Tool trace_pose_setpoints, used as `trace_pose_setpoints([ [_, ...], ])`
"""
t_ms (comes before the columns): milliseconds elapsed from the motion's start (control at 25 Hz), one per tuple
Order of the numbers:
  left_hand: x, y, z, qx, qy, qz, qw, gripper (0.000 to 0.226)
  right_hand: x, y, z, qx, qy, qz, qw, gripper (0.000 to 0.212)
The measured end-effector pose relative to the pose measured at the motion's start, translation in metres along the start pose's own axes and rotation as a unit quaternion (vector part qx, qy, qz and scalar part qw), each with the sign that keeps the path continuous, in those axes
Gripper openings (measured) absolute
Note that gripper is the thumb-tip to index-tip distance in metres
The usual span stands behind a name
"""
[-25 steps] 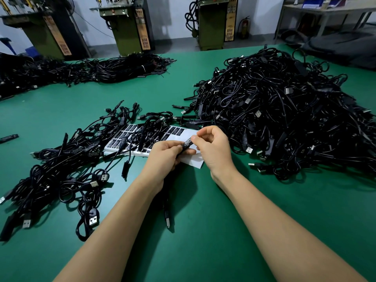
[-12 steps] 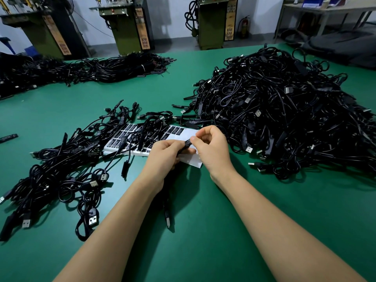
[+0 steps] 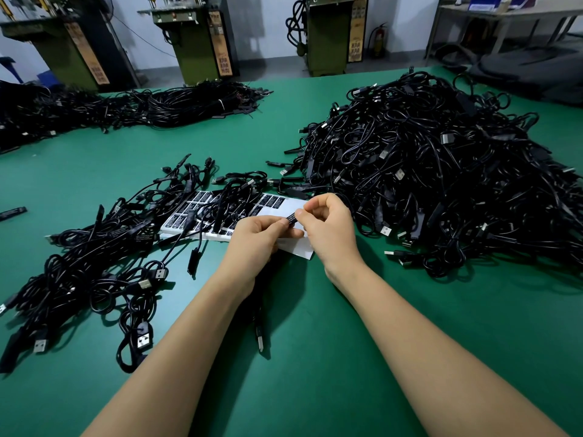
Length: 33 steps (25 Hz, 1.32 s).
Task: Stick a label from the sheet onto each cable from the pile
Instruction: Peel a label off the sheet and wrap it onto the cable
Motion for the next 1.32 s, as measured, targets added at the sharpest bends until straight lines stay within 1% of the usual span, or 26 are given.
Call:
trace_pose_setpoints([
  [280, 0.001, -0.003, 0.001, -0.003, 0.017, 0.005, 1.000, 0.030, -0.003, -0.004, 0.001, -0.011, -0.011, -0.027, 1.000, 0.016],
  [400, 0.002, -0.004, 0.002, -0.007, 0.022, 0.012, 1.000, 0.032, -0.004, -0.004, 0.002, -0.054, -0.012, -0.054, 0.997, 0.021],
  [520, 0.001, -0.004, 0.002, -0.001, 0.031, 0.033, 0.999, 0.030, -0.006, -0.004, 0.003, -0.123, -0.007, -0.083, 0.989, 0.018],
  [680, 0.002, -0.004, 0.002, 0.017, 0.047, 0.055, 0.997, 0.032, -0.006, -0.004, 0.004, -0.143, -0.005, -0.097, 0.985, 0.014],
  [800, 0.002, -0.005, 0.002, 0.020, 0.043, 0.056, 0.997, 0.034, -0.006, -0.004, 0.005, -0.160, -0.008, -0.112, 0.981, 0.010],
  [920, 0.001, -0.004, 0.002, 0.020, 0.040, 0.060, 0.997, 0.037, -0.005, -0.003, 0.004, -0.149, -0.009, -0.109, 0.983, 0.011],
  [1040, 0.001, -0.004, 0.002, 0.018, 0.035, 0.056, 0.998, 0.033, -0.005, -0.002, 0.004, -0.148, -0.010, -0.108, 0.983, 0.012],
  [1120, 0.001, -0.004, 0.002, 0.009, 0.034, 0.042, 0.998, 0.030, -0.004, 0.000, 0.002, -0.127, 0.000, -0.096, 0.987, 0.015],
  [1240, 0.001, -0.004, 0.001, -0.032, 0.049, 0.008, 0.998, 0.027, 0.004, 0.005, -0.008, -0.061, 0.073, -0.030, 0.995, 0.011],
  [1280, 0.001, -0.003, 0.001, -0.038, 0.054, 0.002, 0.998, 0.025, 0.006, 0.007, -0.011, -0.024, 0.088, -0.004, 0.996, 0.009],
  [1320, 0.001, -0.002, 0.001, -0.038, 0.056, 0.001, 0.998, 0.024, 0.007, 0.007, -0.011, 0.000, 0.083, 0.012, 0.996, 0.008],
])
Point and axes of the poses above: each hand's wrist, its own x-axis towards the middle knuckle, its own z-axis out of the palm, y = z × x, the point moved 3 cm from there along x, towards the middle knuckle, and after that the axes turned 10 degrees about -z, right-handed, at the moved point
